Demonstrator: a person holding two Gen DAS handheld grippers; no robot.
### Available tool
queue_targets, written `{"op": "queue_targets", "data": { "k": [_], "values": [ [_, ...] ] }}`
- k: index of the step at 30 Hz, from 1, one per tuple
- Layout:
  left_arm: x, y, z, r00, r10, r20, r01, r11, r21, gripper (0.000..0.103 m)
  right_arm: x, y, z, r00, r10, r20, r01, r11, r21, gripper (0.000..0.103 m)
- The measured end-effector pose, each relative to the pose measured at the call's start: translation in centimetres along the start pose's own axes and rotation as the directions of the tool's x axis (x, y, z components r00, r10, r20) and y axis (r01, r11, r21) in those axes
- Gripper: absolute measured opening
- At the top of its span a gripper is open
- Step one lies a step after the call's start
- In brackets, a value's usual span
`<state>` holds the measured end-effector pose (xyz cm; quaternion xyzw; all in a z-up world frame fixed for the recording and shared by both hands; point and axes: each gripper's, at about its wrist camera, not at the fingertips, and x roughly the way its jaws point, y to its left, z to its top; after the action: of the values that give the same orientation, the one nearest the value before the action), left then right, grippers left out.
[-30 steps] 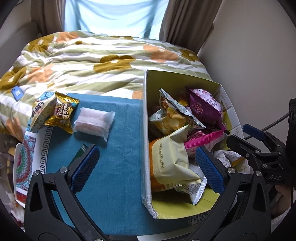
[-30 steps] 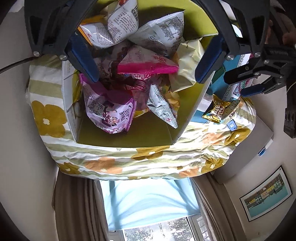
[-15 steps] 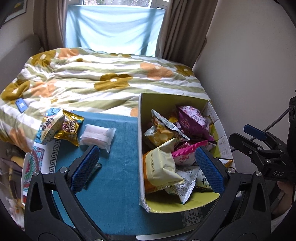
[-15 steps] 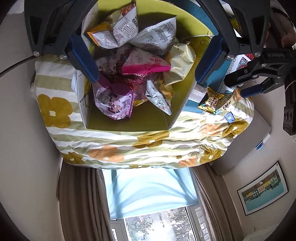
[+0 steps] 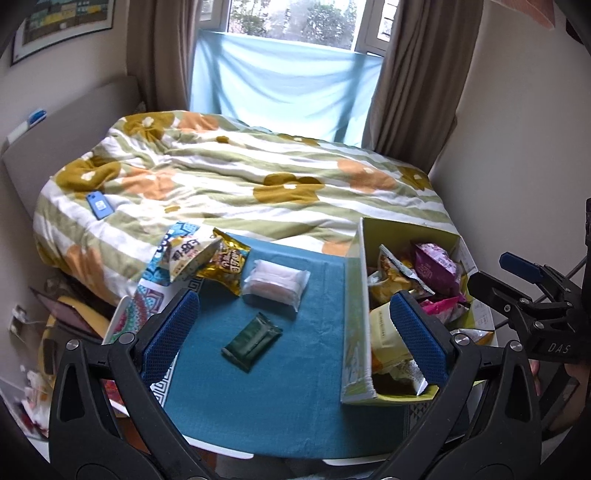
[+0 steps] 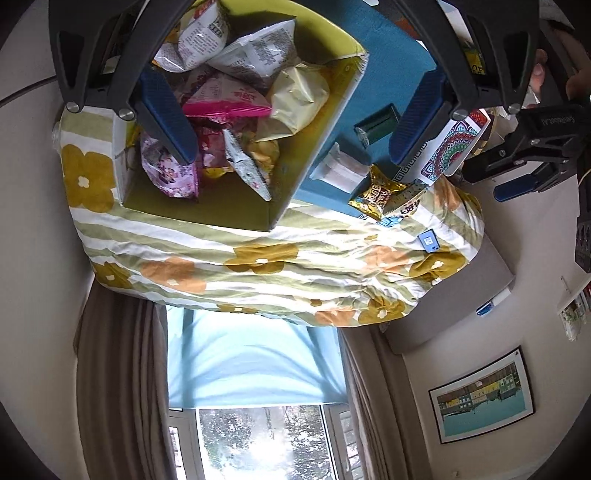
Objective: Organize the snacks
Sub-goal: 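Move both tools back over the remaining snacks on the mat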
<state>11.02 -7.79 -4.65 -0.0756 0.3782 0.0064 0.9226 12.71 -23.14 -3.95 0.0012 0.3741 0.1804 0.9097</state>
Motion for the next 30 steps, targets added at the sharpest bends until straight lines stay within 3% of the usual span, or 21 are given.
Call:
{"op": "queue_targets", "data": {
  "k": [6,13,23,30],
  "values": [
    [-0.6,4.9,0.5,0.999,0.031,0.028,-0.031,0.999,0.018,0.103,1.2,5.1,-0.2,1.0,-0.012,0.026,0.012,1.0,0.009,0.103],
    [0.8,10.4,1.6,0.999,-0.029,-0.022,0.032,0.992,0.125,0.103,3.4,10.1,-1.0,0.997,-0.074,0.019,0.071,0.991,0.11,0.103],
    [4.1,18.7,3.3,0.987,-0.123,-0.103,0.14,0.976,0.168,0.102,7.0,16.6,-1.1,0.985,-0.173,-0.002,0.169,0.96,0.221,0.103],
    [8.4,20.7,3.9,0.97,-0.163,-0.18,0.204,0.95,0.238,0.102,10.4,18.8,-2.0,0.968,-0.249,-0.032,0.246,0.917,0.313,0.103]
  ]
}}
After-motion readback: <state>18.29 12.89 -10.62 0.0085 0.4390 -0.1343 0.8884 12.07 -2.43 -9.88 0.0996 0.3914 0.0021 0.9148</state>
